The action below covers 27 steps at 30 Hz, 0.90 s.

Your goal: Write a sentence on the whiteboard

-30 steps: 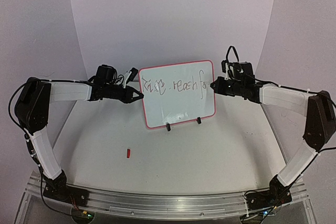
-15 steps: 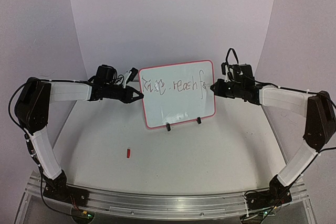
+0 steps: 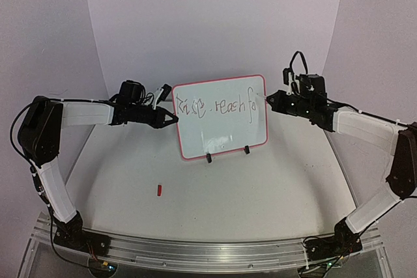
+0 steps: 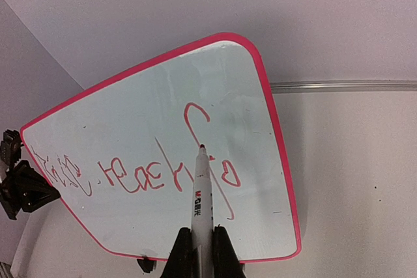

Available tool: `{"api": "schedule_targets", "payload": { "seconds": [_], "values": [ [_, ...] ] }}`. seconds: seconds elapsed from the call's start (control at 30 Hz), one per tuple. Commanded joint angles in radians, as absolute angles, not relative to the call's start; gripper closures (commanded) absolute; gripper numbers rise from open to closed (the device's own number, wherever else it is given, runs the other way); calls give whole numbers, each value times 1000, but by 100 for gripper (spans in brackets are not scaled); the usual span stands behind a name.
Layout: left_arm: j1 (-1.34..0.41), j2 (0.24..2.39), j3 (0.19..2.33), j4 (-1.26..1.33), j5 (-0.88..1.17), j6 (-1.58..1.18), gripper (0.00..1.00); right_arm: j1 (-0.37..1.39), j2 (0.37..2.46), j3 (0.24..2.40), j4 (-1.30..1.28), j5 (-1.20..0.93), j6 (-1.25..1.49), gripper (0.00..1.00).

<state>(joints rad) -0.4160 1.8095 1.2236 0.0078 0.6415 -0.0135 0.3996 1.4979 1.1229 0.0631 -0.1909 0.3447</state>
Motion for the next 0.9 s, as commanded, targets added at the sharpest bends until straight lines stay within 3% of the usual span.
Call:
{"api": "schedule_targets", "payload": {
  "seconds": [0.0,0.87],
  "values": [
    [-414,1789,1239,-41,574,40,100,397,1544,1169,77,-178,334,100],
    [-415,1787,1239,-47,571,50,100,390,1607,1160,50,-79,345,100]
  ]
}}
